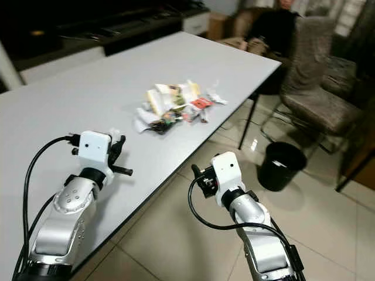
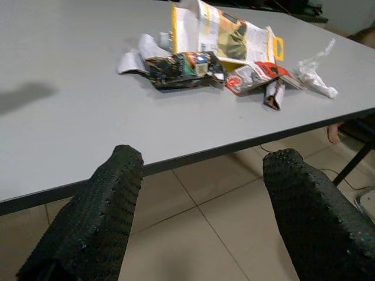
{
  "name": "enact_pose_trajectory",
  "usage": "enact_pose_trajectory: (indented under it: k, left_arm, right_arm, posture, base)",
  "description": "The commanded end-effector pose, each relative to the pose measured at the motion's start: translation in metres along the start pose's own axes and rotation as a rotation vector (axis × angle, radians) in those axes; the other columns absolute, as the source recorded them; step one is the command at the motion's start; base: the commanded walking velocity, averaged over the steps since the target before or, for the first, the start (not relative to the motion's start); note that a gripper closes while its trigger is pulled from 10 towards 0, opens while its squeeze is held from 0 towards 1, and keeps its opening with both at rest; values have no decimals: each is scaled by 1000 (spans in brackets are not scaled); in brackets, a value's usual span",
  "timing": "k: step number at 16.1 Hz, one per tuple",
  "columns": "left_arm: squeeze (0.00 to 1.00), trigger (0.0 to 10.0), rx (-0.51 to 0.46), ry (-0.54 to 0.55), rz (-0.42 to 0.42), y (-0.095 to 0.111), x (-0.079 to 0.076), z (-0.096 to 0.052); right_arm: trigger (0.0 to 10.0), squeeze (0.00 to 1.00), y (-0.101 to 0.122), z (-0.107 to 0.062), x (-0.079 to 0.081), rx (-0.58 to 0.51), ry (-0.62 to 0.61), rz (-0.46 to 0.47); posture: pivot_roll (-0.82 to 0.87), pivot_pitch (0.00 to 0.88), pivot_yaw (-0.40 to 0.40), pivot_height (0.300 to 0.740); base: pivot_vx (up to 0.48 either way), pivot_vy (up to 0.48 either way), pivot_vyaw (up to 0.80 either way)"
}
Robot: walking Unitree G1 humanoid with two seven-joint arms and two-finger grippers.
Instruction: Picking trash to rubbish bin
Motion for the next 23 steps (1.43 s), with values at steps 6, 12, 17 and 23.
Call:
enact_pose_trajectory:
  k: [6, 12, 17, 23]
  left_arm:
    - [0, 10000, 10, -21, 11, 0, -3, -2]
    - [0, 10000, 22, -24, 16, -1, -2, -6]
    - [0, 10000, 51, -49, 36, -6, -4, -8]
    - [0, 10000, 69, -84, 10, -7, -15, -9]
  right_arm:
    - [10000, 0, 0, -3, -3, 1, -18, 20]
    - [10000, 0, -2, -4, -2, -2, -28, 73]
    - [10000, 0, -4, -3, 2, -1, -49, 96]
    - [10000, 0, -4, -12, -6, -13, -87, 97]
  posture:
    - [-99, 0, -45, 740]
    - [-79, 0, -38, 740]
    - [-75, 0, -29, 740]
    - [-96, 0, -15, 740]
  base:
    - [0, 0, 0]
    - [0, 0, 0]
    - [0, 0, 0]
    - [0, 0, 0]
Point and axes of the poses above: a point about 5 cm out from each wrist's last joint towards the gripper, its own z axis pointing out of the wrist towards the gripper, its own y axis along the axis of the wrist's last joint, x = y × z, the point moved 1 cm from there along z, pointing out of the wrist towards the gripper, and after that the axes turned 4 degrees about -z, right-handed, at the moved point
